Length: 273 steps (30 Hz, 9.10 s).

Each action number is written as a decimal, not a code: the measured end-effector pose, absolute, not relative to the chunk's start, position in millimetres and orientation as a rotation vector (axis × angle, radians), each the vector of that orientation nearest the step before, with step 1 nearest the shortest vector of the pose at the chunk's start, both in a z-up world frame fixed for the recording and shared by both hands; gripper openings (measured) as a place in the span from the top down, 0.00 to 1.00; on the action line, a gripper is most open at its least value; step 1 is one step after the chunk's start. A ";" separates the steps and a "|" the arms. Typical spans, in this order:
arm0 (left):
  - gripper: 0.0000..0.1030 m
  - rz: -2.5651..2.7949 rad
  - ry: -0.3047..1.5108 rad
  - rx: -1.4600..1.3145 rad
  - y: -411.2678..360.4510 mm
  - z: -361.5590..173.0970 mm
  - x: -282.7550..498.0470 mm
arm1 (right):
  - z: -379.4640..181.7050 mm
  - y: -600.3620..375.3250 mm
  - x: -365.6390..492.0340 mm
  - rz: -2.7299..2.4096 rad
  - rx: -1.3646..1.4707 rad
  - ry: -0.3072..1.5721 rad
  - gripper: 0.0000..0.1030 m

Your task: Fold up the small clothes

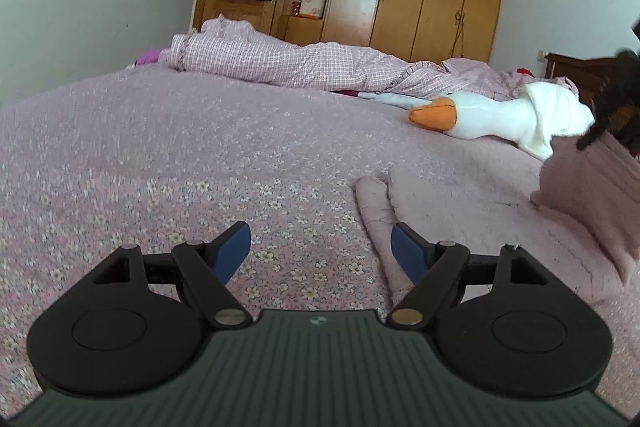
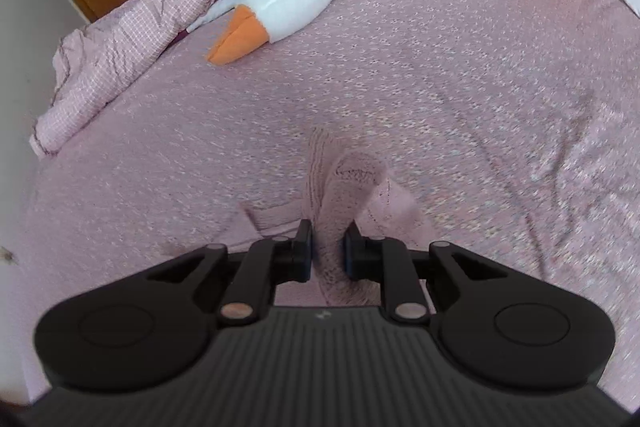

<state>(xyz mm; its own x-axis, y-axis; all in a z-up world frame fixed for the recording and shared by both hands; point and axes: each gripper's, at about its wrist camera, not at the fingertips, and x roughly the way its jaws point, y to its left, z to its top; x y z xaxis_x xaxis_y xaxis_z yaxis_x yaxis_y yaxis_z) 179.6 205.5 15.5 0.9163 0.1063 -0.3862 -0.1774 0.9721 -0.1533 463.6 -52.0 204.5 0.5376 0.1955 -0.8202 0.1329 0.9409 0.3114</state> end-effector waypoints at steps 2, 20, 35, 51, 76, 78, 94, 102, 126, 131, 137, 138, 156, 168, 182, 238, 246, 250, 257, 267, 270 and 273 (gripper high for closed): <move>0.20 0.137 0.381 -0.178 203.3 16.5 178.5 | 206.9 -39.2 463.5 0.041 0.344 0.998 0.82; 0.19 0.151 0.394 -0.176 207.7 21.6 181.4 | 164.1 133.3 442.8 0.219 0.147 1.012 0.82; 0.19 0.158 0.427 -0.174 206.6 17.4 185.3 | 164.9 140.2 435.0 0.294 0.247 1.053 0.82; 0.19 0.156 0.453 -0.161 205.9 11.3 191.5 | 124.0 169.1 449.6 0.337 0.266 1.065 0.48; 0.18 0.149 0.484 -0.104 193.9 7.4 190.9 | 79.2 130.1 221.3 0.800 -0.974 0.188 0.67; 0.18 0.146 0.485 -0.109 194.2 7.2 191.3 | 77.8 134.2 223.2 0.803 -0.971 0.184 0.79; 0.18 0.173 0.491 -0.164 204.8 9.7 189.9 | 85.5 138.5 236.8 0.783 -0.687 0.248 0.84; 0.18 0.132 0.426 -0.151 184.6 25.7 183.9 | 95.5 62.5 204.5 0.646 -0.499 0.241 0.54; 0.83 0.132 0.500 -0.205 135.9 8.8 214.0 | 67.4 -34.6 245.8 0.354 -0.238 0.412 0.86; 0.82 0.129 0.521 -0.156 134.2 -0.5 215.6 | 62.5 -46.8 246.5 0.352 -0.138 0.506 0.86; 0.81 0.116 0.510 -0.251 147.1 16.9 206.9 | 83.9 -61.8 235.0 0.419 -0.011 0.520 0.87; 0.81 0.121 0.495 -0.260 147.9 24.2 202.0 | 89.5 -64.8 232.5 0.425 0.008 0.508 0.87; 0.91 0.038 0.561 -0.098 125.2 0.3 228.3 | 62.6 -33.9 266.4 0.521 -0.053 0.527 0.99; 0.91 0.010 0.502 -0.133 122.8 33.2 238.3 | 114.4 -39.2 276.8 0.537 0.040 0.508 0.98; 0.91 0.011 0.630 -0.168 149.3 3.2 311.8 | 73.8 -38.7 359.3 0.427 0.074 0.625 1.00; 0.55 -0.030 0.660 -0.384 174.8 33.4 209.6 | 89.9 -79.1 270.1 0.476 0.170 0.550 0.25; 0.12 -0.087 0.752 -0.887 207.9 -15.8 195.8 | 83.0 -116.6 274.7 0.576 0.515 0.771 0.25; 0.12 -0.114 0.745 -0.995 211.1 -24.9 199.3 | 71.0 -120.9 278.8 0.561 0.628 0.825 0.21; 0.12 -0.171 0.762 -1.102 228.9 -35.8 248.1 | 44.4 -120.3 282.3 0.537 0.754 0.865 0.21; 0.16 -0.151 0.670 -0.956 242.0 -25.6 255.5 | 40.6 -124.1 306.0 0.572 0.820 0.848 0.22; 0.16 -0.177 0.739 -0.988 243.0 -27.4 247.2 | 39.1 -130.5 302.2 0.589 0.811 0.840 0.22; 0.13 -0.215 0.796 -1.061 246.9 -33.1 250.5 | 37.3 -130.7 301.0 0.607 0.799 0.828 0.22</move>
<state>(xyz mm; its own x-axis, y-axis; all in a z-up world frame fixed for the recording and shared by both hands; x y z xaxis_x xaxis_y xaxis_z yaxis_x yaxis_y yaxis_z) 250.5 246.9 -33.1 0.7080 -0.5183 -0.4796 -0.2068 0.4972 -0.8426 301.0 -130.7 37.3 0.5429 0.7364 -0.4037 -0.1630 0.5640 0.8095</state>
